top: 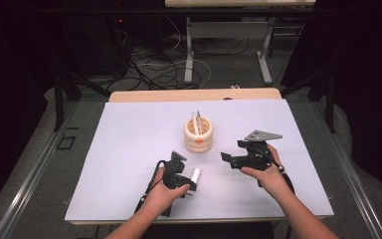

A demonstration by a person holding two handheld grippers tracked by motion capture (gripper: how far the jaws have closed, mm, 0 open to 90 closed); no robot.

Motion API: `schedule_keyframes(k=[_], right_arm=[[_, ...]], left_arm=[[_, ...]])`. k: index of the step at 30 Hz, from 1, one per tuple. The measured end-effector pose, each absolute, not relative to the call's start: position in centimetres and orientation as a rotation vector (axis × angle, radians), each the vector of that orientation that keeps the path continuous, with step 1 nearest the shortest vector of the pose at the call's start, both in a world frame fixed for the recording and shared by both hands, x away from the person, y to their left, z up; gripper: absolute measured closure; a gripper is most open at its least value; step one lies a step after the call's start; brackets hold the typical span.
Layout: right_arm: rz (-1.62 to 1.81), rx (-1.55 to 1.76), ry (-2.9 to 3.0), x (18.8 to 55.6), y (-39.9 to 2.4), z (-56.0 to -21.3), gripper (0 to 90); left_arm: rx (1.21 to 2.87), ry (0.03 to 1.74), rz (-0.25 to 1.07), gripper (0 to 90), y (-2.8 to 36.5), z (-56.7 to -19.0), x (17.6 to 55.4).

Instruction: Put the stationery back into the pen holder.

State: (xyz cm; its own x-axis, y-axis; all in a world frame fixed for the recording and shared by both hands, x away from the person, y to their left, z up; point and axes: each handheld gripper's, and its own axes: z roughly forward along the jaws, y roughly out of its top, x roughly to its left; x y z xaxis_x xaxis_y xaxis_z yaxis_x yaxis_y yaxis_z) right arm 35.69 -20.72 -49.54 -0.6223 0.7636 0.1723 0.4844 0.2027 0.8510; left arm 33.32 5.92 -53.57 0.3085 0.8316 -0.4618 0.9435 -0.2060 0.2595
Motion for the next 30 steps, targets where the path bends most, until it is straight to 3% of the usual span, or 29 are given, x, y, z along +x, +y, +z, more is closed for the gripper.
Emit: schedule_keyframes(k=[30], right_arm=[[1.391,1.185,2.177,35.8,-20.9,-49.6,15.8]], left_arm=[[2.072,1.511,-0.377,71.0,7.3,-53.3,33.8]])
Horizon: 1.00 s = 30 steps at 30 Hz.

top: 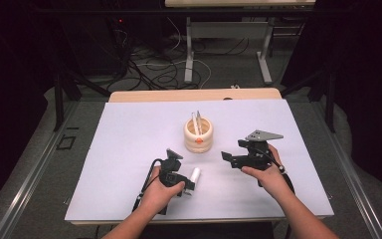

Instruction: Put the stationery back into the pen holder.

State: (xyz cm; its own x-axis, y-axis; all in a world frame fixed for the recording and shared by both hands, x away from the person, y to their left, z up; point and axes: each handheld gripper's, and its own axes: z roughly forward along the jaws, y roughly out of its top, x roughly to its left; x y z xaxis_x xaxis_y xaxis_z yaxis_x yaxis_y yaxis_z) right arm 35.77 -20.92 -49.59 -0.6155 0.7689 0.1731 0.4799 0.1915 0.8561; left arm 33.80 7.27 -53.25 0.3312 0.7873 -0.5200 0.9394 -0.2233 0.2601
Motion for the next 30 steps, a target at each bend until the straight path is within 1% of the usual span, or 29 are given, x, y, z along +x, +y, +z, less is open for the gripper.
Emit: schedule_keyframes(k=[3,7,12,25,30], right_arm=[[1.387,1.183,2.177,35.8,-21.0,-49.6,15.8],[1.399,1.196,2.167,35.8,-21.0,-49.7,15.8],[1.403,1.199,2.163,35.8,-21.0,-49.6,15.8],[1.408,1.194,2.154,35.8,-20.9,-49.6,15.8],[1.467,1.215,2.145,35.7,-20.5,-49.3,16.0]], left_arm=[[2.057,1.492,-0.367,71.0,7.5,-53.0,33.8],[2.039,1.452,-0.321,71.0,7.9,-52.8,33.9],[2.011,1.409,-0.239,71.0,8.3,-52.5,33.9],[1.931,1.339,-0.083,71.0,9.2,-51.6,33.8],[1.891,1.313,-0.019,71.1,9.4,-51.2,33.7]])
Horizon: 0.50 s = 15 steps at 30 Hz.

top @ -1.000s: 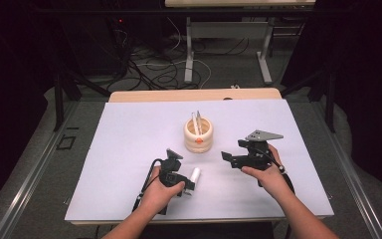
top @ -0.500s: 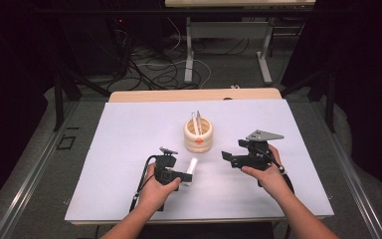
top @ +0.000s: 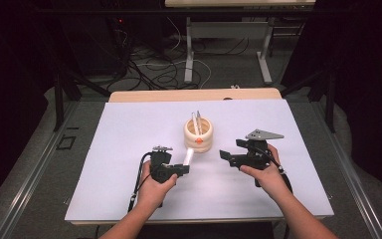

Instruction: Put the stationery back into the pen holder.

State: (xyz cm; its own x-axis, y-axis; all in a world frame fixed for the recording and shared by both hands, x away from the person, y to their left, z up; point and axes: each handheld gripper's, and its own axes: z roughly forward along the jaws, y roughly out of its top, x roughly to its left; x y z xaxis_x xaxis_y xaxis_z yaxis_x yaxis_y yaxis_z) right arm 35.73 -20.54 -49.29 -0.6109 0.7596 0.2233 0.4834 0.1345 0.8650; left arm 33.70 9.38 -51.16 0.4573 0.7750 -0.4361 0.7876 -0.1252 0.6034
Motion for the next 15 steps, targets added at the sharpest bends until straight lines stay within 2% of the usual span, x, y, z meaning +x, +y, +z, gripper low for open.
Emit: schedule_keyframes(k=[8,15], right_arm=[[1.549,1.239,2.091,35.8,-19.0,-47.5,14.9],[1.587,1.215,2.147,36.4,-16.9,-46.1,16.1]], left_arm=[[1.820,1.208,0.099,71.1,9.1,-50.0,33.7],[1.770,1.153,0.147,71.1,9.0,-49.3,33.9]])
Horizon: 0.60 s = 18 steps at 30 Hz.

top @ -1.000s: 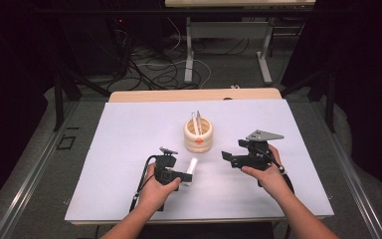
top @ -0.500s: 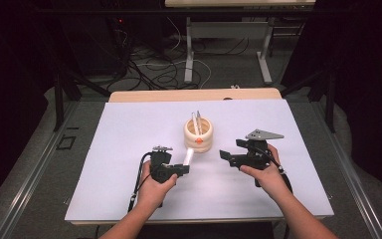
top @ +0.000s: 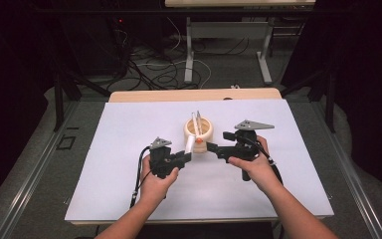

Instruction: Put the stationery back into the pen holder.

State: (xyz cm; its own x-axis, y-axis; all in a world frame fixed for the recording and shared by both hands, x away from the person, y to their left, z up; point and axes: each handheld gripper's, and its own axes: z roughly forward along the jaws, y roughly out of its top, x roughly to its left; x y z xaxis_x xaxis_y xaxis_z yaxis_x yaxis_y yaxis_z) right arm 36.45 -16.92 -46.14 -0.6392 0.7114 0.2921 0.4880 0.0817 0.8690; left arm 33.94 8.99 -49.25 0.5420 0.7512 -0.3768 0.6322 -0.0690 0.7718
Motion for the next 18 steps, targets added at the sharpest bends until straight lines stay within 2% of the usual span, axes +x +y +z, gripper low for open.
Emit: schedule_keyframes(k=[5,11,18], right_arm=[[1.586,1.235,2.183,37.1,-15.8,-45.8,18.4],[1.670,1.357,2.187,37.9,-14.9,-45.6,37.7],[1.734,1.426,2.177,38.8,-13.6,-45.6,45.4]], left_arm=[[1.738,1.114,0.172,71.1,8.6,-48.7,34.1],[1.721,1.085,0.179,71.1,8.1,-48.2,34.2],[1.725,1.059,0.201,71.1,8.1,-48.3,33.9]])
